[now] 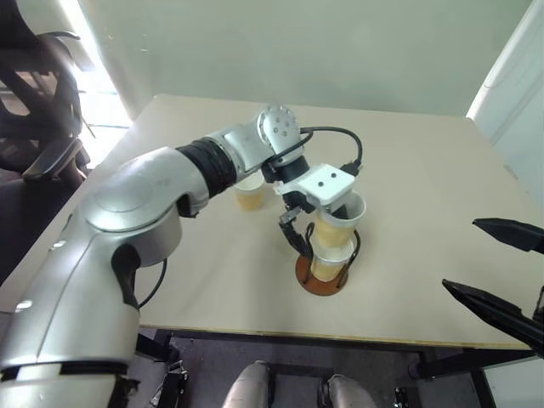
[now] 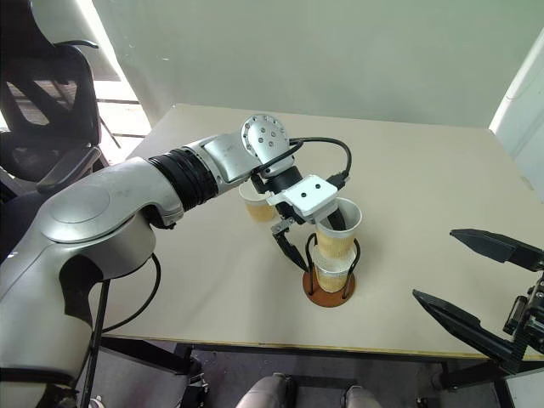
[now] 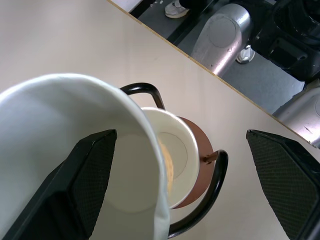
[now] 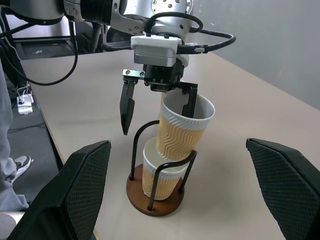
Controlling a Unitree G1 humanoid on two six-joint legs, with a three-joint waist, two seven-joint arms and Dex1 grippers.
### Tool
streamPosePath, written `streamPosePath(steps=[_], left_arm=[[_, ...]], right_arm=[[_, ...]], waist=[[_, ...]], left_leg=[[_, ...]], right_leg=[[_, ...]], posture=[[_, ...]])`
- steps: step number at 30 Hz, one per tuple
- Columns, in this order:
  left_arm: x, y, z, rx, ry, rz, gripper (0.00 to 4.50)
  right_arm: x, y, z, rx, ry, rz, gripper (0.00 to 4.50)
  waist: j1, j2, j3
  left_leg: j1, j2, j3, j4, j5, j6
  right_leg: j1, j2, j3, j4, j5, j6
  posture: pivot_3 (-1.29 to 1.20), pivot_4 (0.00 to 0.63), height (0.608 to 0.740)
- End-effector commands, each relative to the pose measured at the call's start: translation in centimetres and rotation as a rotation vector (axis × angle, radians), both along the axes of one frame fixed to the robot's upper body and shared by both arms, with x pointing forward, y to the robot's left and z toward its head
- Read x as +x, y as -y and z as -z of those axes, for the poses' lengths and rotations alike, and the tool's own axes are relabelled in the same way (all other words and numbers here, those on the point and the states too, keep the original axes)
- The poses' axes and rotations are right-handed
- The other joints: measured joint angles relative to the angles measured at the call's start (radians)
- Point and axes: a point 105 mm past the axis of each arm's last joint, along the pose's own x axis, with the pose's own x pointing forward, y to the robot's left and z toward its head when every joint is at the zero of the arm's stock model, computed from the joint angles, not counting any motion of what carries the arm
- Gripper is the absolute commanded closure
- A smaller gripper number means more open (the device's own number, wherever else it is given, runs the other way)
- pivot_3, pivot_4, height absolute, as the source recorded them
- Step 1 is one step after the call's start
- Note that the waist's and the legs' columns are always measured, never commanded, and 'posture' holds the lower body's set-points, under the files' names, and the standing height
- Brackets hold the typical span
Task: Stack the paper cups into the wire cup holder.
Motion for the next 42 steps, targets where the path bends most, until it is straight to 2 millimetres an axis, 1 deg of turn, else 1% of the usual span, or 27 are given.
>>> streamPosePath(steps=[1, 6, 7, 12, 19, 22, 27, 34, 39, 42], left_arm=[[-0.6, 0.3, -2.0, -0.045, -0.008, 0.025, 0.05], [-0.8, 0.6, -2.6, -0.073, -0.029, 0.021, 0.05], [-0.9, 0.6, -2.8, -0.079, -0.034, 0.021, 0.05], [-1.2, 0.6, -3.1, -0.09, -0.059, 0.018, 0.05], [-1.1, 0.4, -3.0, -0.083, -0.051, 0.011, 0.05], [-1.1, 0.6, -3.4, -0.099, -0.052, 0.01, 0.05], [-1.7, 0.8, -4.5, -0.14, -0.09, 0.011, 0.05], [-1.7, 0.5, -4.6, -0.144, -0.094, 0.003, 0.05], [-1.4, 0.6, -5.8, -0.2, -0.093, -0.022, 0.05], [0.5, -0.3, -6.5, -0.231, -0.041, -0.113, 0.05]], right_arm=[[0.0, 0.2, -0.4, -0.012, 0.032, 0.009, 0.0], [0.2, 0.3, -0.3, -0.017, 0.031, 0.015, 0.0], [0.2, 0.4, -0.3, -0.017, 0.032, 0.016, 0.0], [0.3, 0.4, -0.3, -0.019, 0.033, 0.017, 0.0], [0.4, 0.5, -0.3, -0.023, 0.036, 0.02, 0.0], [0.5, 0.5, -0.3, -0.025, 0.038, 0.02, 0.0], [0.6, 0.6, -0.3, -0.027, 0.039, 0.019, 0.0], [0.8, 0.6, -0.4, -0.031, 0.043, 0.015, 0.0], [0.9, 0.7, -0.5, -0.036, 0.045, 0.013, 0.0], [0.9, 0.8, -0.5, -0.04, 0.044, 0.012, 0.0]], waist=[[0.0, 0.0, 0.0], [0.0, 0.0, 0.0], [0.0, 0.0, 0.0], [0.0, 0.0, 0.0], [0.0, 0.0, 0.0], [0.0, 0.0, 0.0], [0.0, 0.0, 0.0], [0.0, 0.0, 0.0], [0.0, 0.0, 0.0], [0.0, 0.0, 0.0]], left_leg=[[0.0, 0.0, 0.0, 0.0, 0.0, 0.0], [0.0, 0.0, 0.0, 0.0, 0.0, 0.0], [0.0, 0.0, 0.0, 0.0, 0.0, 0.0], [0.0, 0.0, 0.0, 0.0, 0.0, 0.0], [0.0, -0.001, 0.0, 0.0, 0.0, 0.0], [0.0, -0.001, 0.0, 0.0, 0.0, 0.0], [0.0, -0.001, 0.0, 0.0, 0.0, 0.0], [0.0, -0.001, 0.0, -0.001, 0.0, 0.0], [0.0, -0.002, 0.0, -0.001, 0.0, 0.0], [0.0, -0.001, 0.0, -0.001, 0.0, 0.0]], right_leg=[[0.0, 0.0, 0.0, 0.0, 0.0, 0.0], [0.0, 0.0, 0.0, 0.0, -0.001, 0.001], [0.0, 0.0, 0.0, 0.0, -0.003, 0.004], [0.0, 0.0, 0.0, 0.0, -0.002, 0.004], [0.0, -0.001, 0.0, 0.0, -0.002, 0.004], [0.0, -0.001, 0.0, 0.0, -0.002, 0.004], [0.0, -0.001, 0.0, 0.0, -0.002, 0.004], [0.0, -0.001, 0.0, 0.0, -0.003, 0.004], [0.0, -0.001, 0.001, 0.0, -0.003, 0.004], [0.0, -0.001, 0.001, 0.0, -0.003, 0.004]], posture=[[0.0, 0.15, 0.74], [0.0, 0.15, 0.74], [0.0, 0.15, 0.74], [0.0, 0.15, 0.74], [0.0, 0.15, 0.74], [0.0, 0.15, 0.74], [0.0, 0.15, 0.74], [0.0, 0.15, 0.74], [0.0, 0.15, 0.74], [0.0, 0.15, 0.74]])
